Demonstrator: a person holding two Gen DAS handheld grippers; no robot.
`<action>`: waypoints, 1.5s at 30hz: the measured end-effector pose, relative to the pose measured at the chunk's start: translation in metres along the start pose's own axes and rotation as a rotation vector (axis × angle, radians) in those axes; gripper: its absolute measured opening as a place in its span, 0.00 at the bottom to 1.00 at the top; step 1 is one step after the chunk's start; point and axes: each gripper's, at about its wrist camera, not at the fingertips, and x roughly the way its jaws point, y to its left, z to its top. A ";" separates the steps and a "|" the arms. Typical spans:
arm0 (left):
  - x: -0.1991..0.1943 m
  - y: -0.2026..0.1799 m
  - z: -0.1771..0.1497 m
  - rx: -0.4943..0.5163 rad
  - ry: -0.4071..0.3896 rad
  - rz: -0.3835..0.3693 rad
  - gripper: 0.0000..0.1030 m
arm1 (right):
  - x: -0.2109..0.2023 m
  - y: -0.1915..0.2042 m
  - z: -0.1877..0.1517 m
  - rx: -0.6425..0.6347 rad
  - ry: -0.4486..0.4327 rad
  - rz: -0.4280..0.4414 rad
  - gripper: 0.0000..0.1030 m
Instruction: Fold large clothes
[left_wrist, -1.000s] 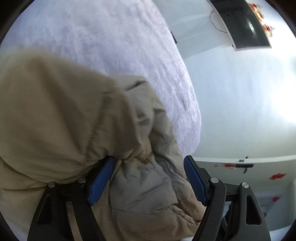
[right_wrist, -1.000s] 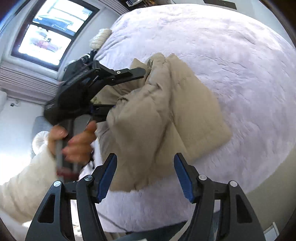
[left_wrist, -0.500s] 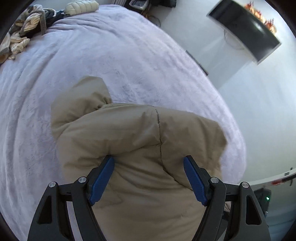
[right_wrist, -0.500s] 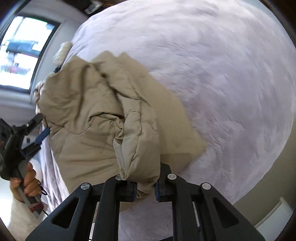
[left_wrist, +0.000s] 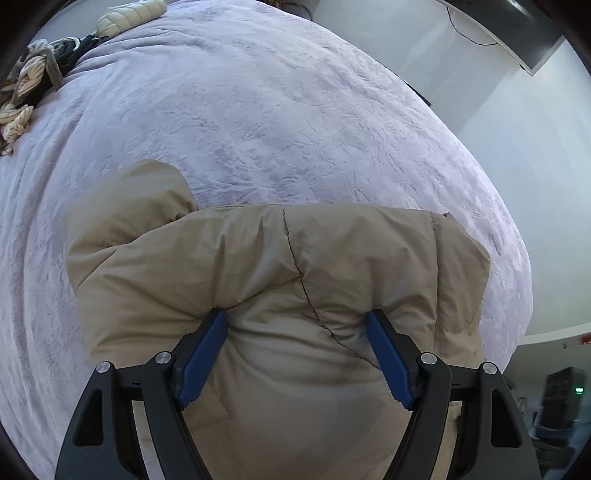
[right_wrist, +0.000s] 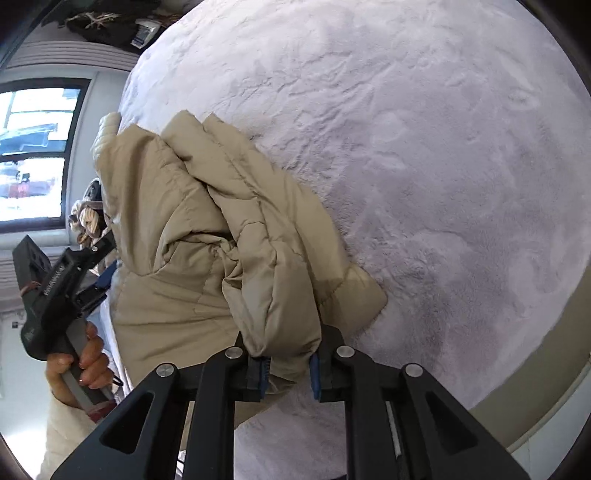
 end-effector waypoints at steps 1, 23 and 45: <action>0.001 0.000 0.000 -0.003 0.000 0.002 0.75 | -0.009 0.004 0.000 -0.017 -0.017 -0.017 0.22; -0.004 -0.008 -0.001 -0.018 0.005 0.084 0.75 | -0.026 0.107 0.010 -0.476 -0.095 -0.159 0.22; -0.079 0.097 -0.123 -0.425 -0.032 -0.023 0.98 | 0.029 0.088 0.026 -0.586 0.096 -0.294 0.27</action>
